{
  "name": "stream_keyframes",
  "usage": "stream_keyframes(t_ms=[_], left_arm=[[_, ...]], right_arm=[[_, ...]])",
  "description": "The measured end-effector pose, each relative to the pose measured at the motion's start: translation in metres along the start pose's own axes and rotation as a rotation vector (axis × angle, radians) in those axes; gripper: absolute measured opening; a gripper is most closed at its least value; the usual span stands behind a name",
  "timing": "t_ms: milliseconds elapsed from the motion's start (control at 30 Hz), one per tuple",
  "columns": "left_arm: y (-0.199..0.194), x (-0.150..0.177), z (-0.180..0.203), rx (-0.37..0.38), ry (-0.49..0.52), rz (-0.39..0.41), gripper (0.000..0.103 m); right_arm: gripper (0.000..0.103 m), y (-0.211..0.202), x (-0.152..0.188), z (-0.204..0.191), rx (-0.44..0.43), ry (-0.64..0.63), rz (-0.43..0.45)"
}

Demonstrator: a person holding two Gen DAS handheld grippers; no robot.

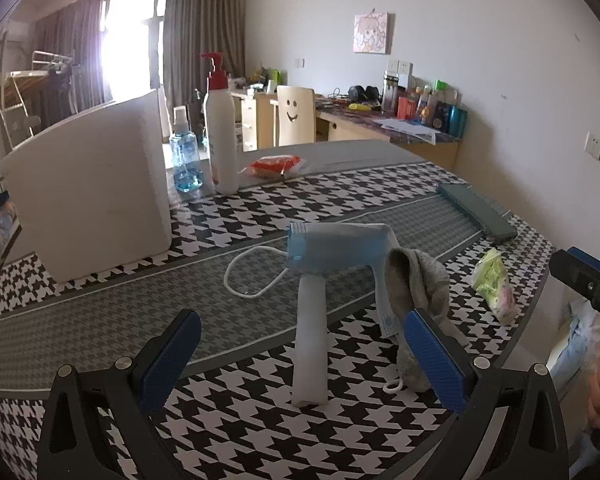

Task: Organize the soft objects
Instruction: 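Grasp the white cylinder with the blue mask using the left tool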

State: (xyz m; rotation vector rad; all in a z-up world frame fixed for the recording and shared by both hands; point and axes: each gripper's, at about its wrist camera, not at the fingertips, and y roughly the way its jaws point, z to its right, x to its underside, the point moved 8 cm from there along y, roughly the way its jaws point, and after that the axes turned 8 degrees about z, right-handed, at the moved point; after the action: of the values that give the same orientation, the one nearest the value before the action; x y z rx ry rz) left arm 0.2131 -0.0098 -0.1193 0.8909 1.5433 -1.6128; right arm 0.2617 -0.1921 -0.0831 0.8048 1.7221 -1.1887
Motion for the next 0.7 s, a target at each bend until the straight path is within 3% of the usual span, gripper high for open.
stream_keyframes(t_ms=[600, 700], left_arm=[[0.031, 0.016, 0.001, -0.023, 0.008, -0.094, 0.1], [0.035, 0.018, 0.001, -0.017, -0.001, -0.112, 0.094]], right_arm=[[0.095, 0.024, 0.033, 0.016, 0.019, 0.013, -0.102], [0.095, 0.027, 0.036, 0.017, 0.017, 0.018, -0.115]])
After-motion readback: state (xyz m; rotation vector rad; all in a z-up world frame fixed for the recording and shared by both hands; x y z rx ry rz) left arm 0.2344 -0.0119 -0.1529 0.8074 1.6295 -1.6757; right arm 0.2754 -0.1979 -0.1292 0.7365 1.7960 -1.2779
